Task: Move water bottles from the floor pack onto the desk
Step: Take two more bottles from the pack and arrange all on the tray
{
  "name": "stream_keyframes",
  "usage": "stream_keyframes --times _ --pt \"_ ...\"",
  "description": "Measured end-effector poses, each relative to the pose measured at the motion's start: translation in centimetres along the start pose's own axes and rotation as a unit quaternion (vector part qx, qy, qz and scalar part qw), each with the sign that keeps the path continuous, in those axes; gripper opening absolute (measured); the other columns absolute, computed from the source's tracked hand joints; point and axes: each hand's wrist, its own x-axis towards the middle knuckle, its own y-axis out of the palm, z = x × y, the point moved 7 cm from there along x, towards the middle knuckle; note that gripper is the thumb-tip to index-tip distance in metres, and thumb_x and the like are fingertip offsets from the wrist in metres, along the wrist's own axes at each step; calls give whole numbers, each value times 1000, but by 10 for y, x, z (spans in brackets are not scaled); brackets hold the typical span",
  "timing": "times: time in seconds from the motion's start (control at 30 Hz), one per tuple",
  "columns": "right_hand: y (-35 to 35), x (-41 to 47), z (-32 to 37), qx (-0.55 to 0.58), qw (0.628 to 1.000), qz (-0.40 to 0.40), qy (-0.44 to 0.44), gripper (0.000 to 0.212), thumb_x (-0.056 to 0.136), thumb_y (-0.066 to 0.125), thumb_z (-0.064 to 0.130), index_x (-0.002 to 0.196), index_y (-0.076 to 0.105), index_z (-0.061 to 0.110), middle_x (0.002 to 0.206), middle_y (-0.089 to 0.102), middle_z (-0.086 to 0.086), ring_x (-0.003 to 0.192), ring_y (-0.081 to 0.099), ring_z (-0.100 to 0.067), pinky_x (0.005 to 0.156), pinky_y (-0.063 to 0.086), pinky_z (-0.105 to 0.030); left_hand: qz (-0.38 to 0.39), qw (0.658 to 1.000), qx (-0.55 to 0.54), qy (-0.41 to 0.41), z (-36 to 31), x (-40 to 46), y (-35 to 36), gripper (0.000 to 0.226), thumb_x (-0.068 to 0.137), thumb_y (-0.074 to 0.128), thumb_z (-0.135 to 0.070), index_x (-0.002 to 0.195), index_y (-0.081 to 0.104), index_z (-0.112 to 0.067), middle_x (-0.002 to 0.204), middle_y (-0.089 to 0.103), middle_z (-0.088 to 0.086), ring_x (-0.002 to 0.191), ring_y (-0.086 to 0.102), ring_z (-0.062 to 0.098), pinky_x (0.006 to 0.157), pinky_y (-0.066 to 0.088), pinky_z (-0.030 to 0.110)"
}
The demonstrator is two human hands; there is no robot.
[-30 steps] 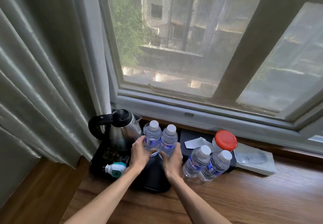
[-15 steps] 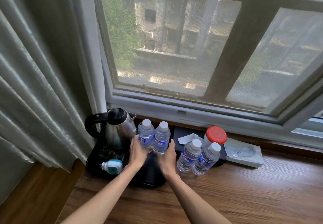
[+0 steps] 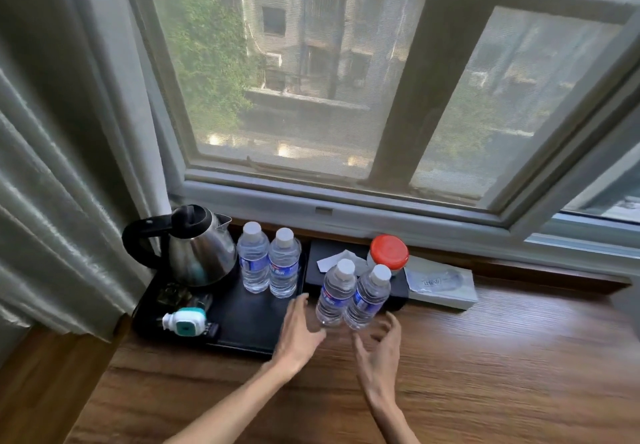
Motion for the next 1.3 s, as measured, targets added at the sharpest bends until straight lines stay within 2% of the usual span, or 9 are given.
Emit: stream_keyframes --times 0.13,0.3,0.4,0.57,0.77,0.9,1.03,1.17,1.3 --pt "2 37 2 2 999 46 -9 85 71 88 18 142 43 10 133 53 -5 120 54 -20 105 46 -38 -8 999 -31 29 -29 11 10 84 63 89 -40 132 50 -16 130 50 -8 121 50 9 97 40 23" --pt "1 53 15 28 995 88 -36 46 70 85 11 104 57 23 101 67 4 97 65 -13 78 44 -12 -43 997 -17 55 -42 15 12 44 61 89 -30 86 54 -34 91 59 -12 95 61 16 80 52 32" --pt "3 54 11 46 992 110 -43 44 72 85 16 103 56 25 96 69 9 88 63 7 74 45 -10 -53 997 -42 40 -35 16 16 47 59 92 -34 94 60 -30 95 69 -8 92 68 9 81 58 36" --pt "4 55 -2 59 991 114 -31 43 69 85 26 102 58 28 96 74 9 89 69 -7 82 57 -40 -49 997 -59 26 -27 15 15 50 57 95 -29 98 68 -27 91 79 -10 90 72 -3 79 62 30" --pt "5 2 5 104 989 103 -23 52 67 88 29 112 62 32 97 76 12 92 70 -2 83 58 -38 -54 996 -70 34 -16 -23 -17 37 58 93 -23 91 75 -26 84 78 -19 85 72 -5 67 54 10" --pt "27 -33 34 118 986 112 -42 59 64 91 30 116 63 32 100 75 16 94 68 4 82 54 -23 -73 992 -96 33 8 -40 -59 49 54 97 -21 97 75 -31 93 79 -19 95 72 -3 85 59 25" --pt "61 -46 67 114 985 117 -59 52 66 91 25 107 63 36 95 76 13 90 70 -1 80 53 -19 -105 989 -98 29 25 -39 -101 47 53 98 -23 94 76 -29 92 79 -18 94 74 1 84 60 30" --pt "96 -49 83 108 984 125 -61 59 66 89 25 115 59 39 104 74 15 96 70 -2 88 57 -34 -108 992 -66 24 41 -23 -128 45 52 98 -25 87 70 -29 86 79 -16 87 73 -2 78 61 31" --pt "117 -48 90 100 987 110 -54 70 64 86 20 105 51 63 102 73 16 97 70 -5 86 57 -35 -112 992 -51 2 63 -5 -137 47 50 96 -31 84 65 -24 81 78 -11 81 74 4 73 62 41"
